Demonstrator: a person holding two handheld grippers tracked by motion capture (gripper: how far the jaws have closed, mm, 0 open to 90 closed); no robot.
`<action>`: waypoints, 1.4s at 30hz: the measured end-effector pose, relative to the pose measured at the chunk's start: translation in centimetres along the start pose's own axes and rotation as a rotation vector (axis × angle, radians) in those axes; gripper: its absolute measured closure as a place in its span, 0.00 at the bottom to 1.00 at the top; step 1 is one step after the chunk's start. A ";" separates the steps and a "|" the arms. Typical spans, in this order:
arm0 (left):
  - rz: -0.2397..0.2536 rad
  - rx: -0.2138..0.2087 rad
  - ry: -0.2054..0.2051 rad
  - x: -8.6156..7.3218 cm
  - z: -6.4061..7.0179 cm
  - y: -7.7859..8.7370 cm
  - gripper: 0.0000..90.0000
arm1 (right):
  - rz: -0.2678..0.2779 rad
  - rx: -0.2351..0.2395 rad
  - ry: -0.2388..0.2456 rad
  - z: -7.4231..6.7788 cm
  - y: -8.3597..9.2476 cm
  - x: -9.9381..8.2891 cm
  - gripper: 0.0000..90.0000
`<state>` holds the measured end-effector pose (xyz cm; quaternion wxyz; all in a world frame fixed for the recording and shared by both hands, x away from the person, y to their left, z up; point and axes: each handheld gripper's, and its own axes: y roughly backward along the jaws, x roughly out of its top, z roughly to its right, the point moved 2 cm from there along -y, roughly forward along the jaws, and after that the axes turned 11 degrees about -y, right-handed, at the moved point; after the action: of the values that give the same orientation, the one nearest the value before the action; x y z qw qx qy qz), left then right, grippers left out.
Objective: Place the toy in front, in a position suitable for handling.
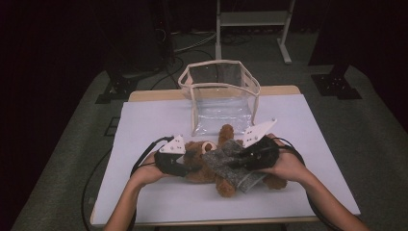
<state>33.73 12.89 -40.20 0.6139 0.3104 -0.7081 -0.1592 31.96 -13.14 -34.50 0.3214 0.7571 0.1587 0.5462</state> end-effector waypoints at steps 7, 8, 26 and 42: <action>0.004 0.024 0.013 -0.3 -0.2 0.1 0.55 | -0.059 0.034 0.017 -1.4 -3.5 -0.6 0.87; 0.005 0.032 0.021 -0.3 -0.3 0.1 0.55 | -0.074 0.028 0.017 -1.5 -3.8 -1.1 0.87; 0.006 0.008 0.018 -0.2 -0.1 0.2 0.55 | -0.020 -0.059 0.029 -2.2 -2.0 -1.4 0.86; 0.014 0.001 0.047 -0.4 -0.3 0.1 0.55 | -0.087 -0.114 0.010 -1.8 -1.5 -4.9 0.87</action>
<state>34.00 13.21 -40.38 0.6313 0.3096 -0.6956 -0.1473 28.77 -14.38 -38.70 0.3867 0.7272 0.1615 0.5437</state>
